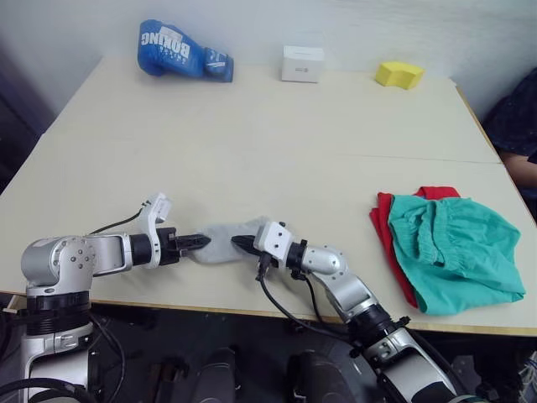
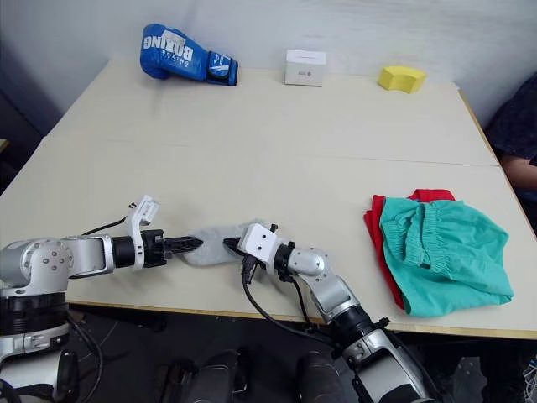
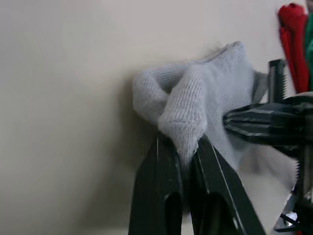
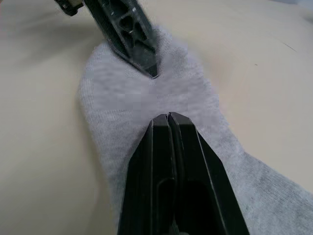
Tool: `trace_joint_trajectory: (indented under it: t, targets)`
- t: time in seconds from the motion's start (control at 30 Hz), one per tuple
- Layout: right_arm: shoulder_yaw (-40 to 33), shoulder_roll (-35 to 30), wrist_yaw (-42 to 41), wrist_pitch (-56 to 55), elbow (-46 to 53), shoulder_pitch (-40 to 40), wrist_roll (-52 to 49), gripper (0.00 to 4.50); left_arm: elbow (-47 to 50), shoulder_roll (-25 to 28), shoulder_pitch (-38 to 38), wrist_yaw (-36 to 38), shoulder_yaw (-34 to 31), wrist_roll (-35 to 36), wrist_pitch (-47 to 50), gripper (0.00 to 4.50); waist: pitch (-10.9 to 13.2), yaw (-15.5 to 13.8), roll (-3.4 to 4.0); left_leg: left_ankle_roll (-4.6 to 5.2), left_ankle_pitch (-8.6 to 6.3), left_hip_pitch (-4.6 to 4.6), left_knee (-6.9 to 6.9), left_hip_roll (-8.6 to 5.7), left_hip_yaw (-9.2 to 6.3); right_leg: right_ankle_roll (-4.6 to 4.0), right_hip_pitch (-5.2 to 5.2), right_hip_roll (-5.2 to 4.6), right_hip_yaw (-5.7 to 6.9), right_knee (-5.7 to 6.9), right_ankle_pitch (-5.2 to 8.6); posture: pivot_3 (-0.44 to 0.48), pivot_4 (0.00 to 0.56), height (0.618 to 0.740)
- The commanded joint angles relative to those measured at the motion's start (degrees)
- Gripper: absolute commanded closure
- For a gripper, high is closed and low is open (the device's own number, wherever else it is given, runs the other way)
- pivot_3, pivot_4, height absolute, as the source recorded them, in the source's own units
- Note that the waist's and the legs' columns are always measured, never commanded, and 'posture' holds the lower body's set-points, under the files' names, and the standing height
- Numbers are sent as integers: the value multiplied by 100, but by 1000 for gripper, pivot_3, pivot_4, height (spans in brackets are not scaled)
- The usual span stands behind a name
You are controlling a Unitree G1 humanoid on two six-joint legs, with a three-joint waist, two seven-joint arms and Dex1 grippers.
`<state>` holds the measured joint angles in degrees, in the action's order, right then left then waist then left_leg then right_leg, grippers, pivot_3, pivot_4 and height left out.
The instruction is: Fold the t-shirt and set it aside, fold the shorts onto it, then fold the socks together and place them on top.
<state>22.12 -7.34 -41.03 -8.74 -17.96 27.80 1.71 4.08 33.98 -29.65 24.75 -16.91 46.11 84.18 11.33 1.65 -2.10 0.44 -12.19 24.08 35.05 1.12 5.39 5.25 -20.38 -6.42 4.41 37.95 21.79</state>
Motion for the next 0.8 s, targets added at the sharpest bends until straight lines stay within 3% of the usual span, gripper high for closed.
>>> trace_joint_trajectory:
  t: [0.03, 0.37, 0.6, 0.8]
  targets:
    - [55, -75, -53, 72, -103, -195, 79, 4500, 436, 8, -377, 25, -43, 177, 144, 4461, -1, 4, -1, 0, 0, -1, 0, -1, 0, 0, 1, 0, -1, 1, 0, 0, 150, 740]
    - [60, -194, -26, 188, -74, -206, 171, 4500, 844, 135, -1070, 457, 712, 360, 576, 4461, -1, 3, -1, 0, 3, -2, 0, 0, 1, 0, 1, 4, -2, 0, 0, 0, 150, 740]
    - [17, -264, 36, 447, 310, -270, 176, 4500, 619, -262, -1026, 616, 1339, 103, 98, 4461, -1, -7, -1, 8, 8, -1, 0, -2, 1, 0, 2, 4, -3, -2, 0, 0, 150, 740]
    - [80, -548, -58, 1213, 1383, -493, 210, 4500, -156, -1020, -876, 594, 1337, -160, -704, 4461, -1, -19, -1, 15, 11, 3, 2, -3, 1, 0, 2, 2, -2, -6, 0, 0, 150, 740]
